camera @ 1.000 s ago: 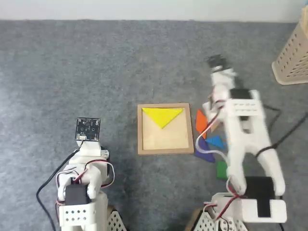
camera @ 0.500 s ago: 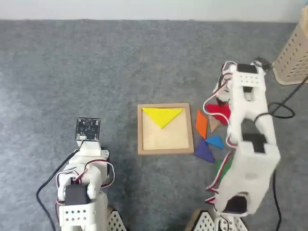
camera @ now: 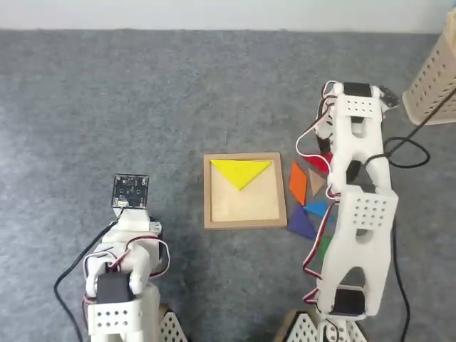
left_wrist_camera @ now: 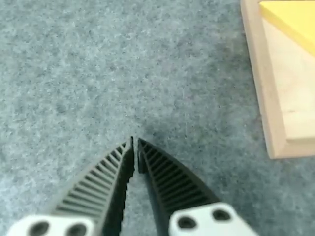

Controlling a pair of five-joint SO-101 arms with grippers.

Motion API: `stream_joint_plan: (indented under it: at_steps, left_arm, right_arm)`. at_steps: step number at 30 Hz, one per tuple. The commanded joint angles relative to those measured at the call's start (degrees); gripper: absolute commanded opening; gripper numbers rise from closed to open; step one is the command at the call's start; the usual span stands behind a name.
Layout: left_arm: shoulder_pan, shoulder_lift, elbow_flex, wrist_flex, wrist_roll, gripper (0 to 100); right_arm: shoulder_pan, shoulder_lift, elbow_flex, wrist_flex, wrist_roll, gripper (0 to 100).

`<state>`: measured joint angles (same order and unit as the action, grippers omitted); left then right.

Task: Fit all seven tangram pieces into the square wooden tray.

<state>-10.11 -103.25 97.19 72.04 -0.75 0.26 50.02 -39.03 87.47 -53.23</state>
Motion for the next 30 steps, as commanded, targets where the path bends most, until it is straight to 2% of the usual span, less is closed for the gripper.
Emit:
stream_joint_plan:
  at_steps: [1,7,11,16,19,25,28,30]
  left_arm:
    - [-0.2,-1.0,-0.7,0.3,0.5,1]
    - [-0.2,-1.0,-0.7,0.3,0.5,1]
    - [-0.2,-1.0,-0.7,0.3,0.5,1]
    - [-0.2,-1.0,-0.7,0.3,0.5,1]
    - [-0.2,-1.0,-0.7,0.3,0.5,1]
    - [-0.2,-1.0,-0.7,0.3,0.5,1]
    - [-0.2,-1.0,-0.7,0.3,0.5,1]
    - [-0.2,-1.0,-0.7,0.3,0.5,1]
  right_arm:
    - [-1.5,1.4,-2.7,0.7,-1.3,33.8]
    - [-1.8,3.2,-2.7,-0.1,-1.3,33.3]
    - [-0.3,3.2,-2.8,0.1,-1.0,21.9]
    - [1.1,3.1,-4.9,1.3,7.9,7.2]
    - [1.2,3.1,-8.1,5.5,10.1,5.7]
    - [1.3,3.2,-15.8,13.6,20.7,2.9]
    - [0.7,3.1,-18.8,15.4,26.2,0.8]
    - [0.6,2.4,-18.7,15.4,27.3,0.6]
